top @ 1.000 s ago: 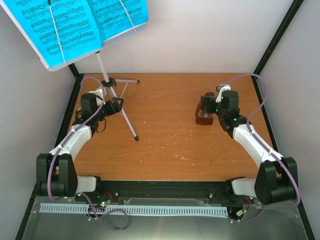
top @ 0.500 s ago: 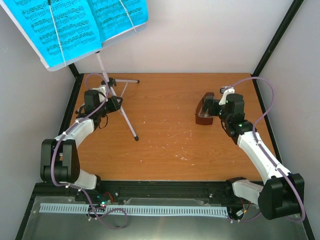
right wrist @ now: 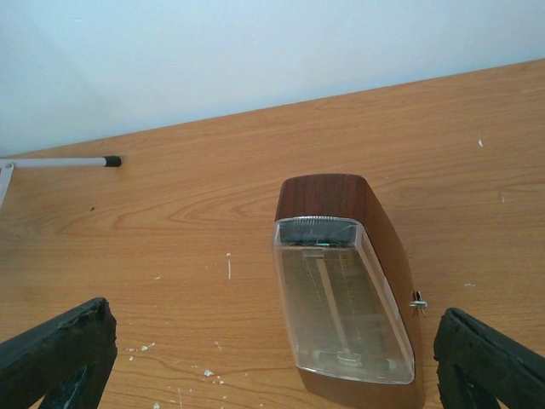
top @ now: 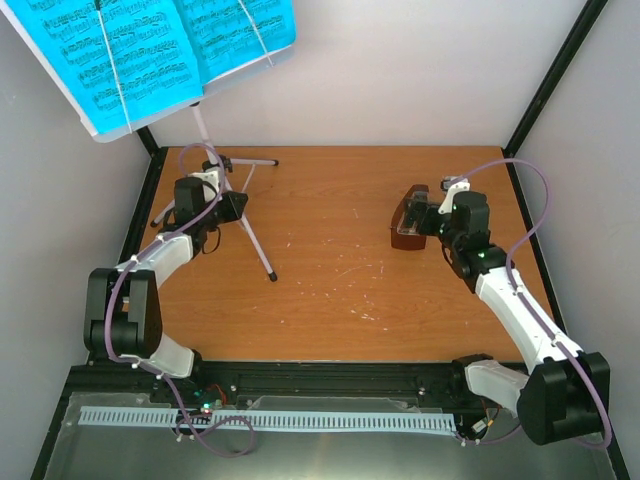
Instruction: Pack up the instrument practice props
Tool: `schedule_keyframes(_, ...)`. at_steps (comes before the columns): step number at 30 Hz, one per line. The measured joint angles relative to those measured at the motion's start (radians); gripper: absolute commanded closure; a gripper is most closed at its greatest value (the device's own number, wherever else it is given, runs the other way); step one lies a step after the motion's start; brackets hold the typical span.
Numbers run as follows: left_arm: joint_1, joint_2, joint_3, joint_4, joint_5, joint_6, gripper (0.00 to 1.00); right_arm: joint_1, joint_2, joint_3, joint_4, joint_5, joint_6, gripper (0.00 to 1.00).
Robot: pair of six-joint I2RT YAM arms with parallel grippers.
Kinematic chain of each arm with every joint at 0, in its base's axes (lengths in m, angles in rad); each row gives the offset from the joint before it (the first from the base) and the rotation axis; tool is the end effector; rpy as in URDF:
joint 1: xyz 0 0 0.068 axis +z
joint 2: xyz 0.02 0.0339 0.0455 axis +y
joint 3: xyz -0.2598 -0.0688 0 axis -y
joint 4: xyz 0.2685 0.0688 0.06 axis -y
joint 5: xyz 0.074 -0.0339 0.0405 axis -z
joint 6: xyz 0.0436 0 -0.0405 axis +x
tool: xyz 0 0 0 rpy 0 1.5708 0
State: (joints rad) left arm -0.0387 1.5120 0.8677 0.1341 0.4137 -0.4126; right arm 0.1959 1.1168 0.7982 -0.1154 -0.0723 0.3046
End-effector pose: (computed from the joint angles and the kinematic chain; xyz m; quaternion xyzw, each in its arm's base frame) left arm 0.3539 -0.0312 0.2039 -0.0548 0.8489 -0.2834 0.4428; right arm 0.2803 0.0588 0.2705 0.0263 0.8420 0.1627 0.5136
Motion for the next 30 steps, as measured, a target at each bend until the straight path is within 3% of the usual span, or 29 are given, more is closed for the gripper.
schedule_keyframes(5, -0.01, -0.002, -0.001, -0.002, 0.011, -0.018, 1.0, 0.0, -0.031, -0.009, 0.0, 0.004, 0.0, 0.0)
schedule_keyframes(12, -0.033, -0.042, -0.047, 0.001, 0.086, 0.011, 1.0, 0.0, -0.055, -0.01, -0.001, 0.008, 0.0, 0.0)
schedule_keyframes(27, -0.172, 0.014, -0.015, -0.054, 0.421, 0.18, 1.0, 0.0, -0.176, -0.014, -0.039, -0.014, -0.013, 0.0)
schedule_keyframes(29, -0.183, 0.026, -0.003, -0.067, 0.443, 0.198, 0.92, 0.0, -0.186, -0.016, -0.045, -0.049, -0.025, 0.0)
schedule_keyframes(30, -0.188, 0.027, -0.001, -0.072, 0.45, 0.203, 0.81, 0.0, -0.189, -0.016, -0.046, -0.074, -0.032, 0.0)
